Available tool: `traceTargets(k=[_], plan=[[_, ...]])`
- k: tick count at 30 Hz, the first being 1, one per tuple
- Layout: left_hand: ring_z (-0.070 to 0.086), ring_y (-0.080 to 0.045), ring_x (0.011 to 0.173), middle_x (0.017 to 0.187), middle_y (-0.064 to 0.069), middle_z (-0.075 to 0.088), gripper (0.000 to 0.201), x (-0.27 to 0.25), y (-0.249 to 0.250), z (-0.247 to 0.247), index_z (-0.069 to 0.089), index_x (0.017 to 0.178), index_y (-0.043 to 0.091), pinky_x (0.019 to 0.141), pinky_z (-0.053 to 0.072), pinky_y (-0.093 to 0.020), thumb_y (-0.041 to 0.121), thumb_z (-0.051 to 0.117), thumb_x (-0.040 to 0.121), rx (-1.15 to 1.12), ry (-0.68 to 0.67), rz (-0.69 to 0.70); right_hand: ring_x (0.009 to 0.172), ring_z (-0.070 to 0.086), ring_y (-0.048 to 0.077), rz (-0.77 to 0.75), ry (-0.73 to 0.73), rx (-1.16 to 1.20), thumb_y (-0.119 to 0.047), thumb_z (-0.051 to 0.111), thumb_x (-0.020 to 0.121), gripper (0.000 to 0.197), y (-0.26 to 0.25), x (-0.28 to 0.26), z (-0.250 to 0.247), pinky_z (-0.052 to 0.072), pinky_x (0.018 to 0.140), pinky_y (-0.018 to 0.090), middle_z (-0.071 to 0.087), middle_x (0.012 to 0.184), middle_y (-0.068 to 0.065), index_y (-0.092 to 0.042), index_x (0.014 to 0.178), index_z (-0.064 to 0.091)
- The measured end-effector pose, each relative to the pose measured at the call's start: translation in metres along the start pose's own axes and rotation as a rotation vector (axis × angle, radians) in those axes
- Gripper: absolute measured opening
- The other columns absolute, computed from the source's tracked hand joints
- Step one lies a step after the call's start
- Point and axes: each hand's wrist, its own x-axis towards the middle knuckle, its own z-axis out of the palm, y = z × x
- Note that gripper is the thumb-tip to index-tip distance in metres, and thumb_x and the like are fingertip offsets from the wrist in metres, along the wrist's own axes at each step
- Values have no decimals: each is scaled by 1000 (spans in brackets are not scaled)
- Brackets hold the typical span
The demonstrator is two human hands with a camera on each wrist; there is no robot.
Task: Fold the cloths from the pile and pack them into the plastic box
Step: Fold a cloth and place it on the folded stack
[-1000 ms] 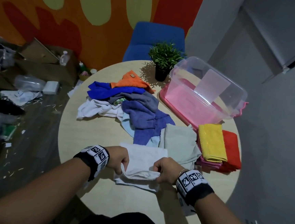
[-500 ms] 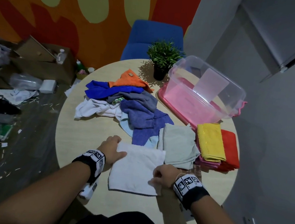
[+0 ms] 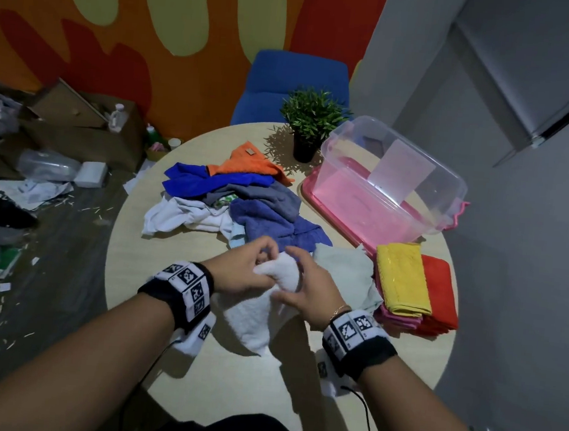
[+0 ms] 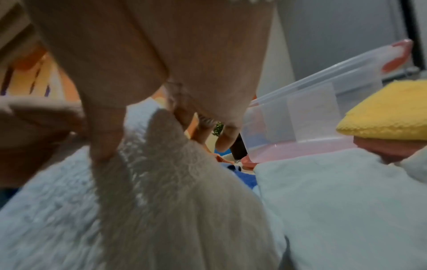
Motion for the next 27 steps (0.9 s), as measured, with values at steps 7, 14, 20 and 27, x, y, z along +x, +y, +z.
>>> traceTargets(k=[7,14,20,27], plan=[[68,-15,80,87,6,73,16,-5,10,-40,71,93,20,68,52,-26,29,78,83,354,36,-27,86,62,13,-32,54,253,-18,79,75,27,-3,18,-30,48,78,26,68,91,-5,-19,98,64],[65,-8,79,84,5,71,15,-9,31,-57,71,85,18,66,49,-31,6,77,78,242,366,178,87,61,-3,-91,199,470,12,75,73,37,-16,28,-46,47,78,13,67,100,0,-16,95,65],[57,-14,92,105,6,65,35,-19,13,-32,66,108,21,73,42,-26,14,75,75,578,63,17,90,67,16,-32,-34,106,-4,77,71,33,9,8,-18,50,78,25,73,98,-1,-33,79,63],[57,-25,109,123,-7,61,29,-17,-70,21,57,121,13,81,37,-24,21,59,94,526,-198,-182,106,63,31,209,-371,-148,-29,61,84,35,51,-23,40,45,83,28,67,116,12,-12,115,59]])
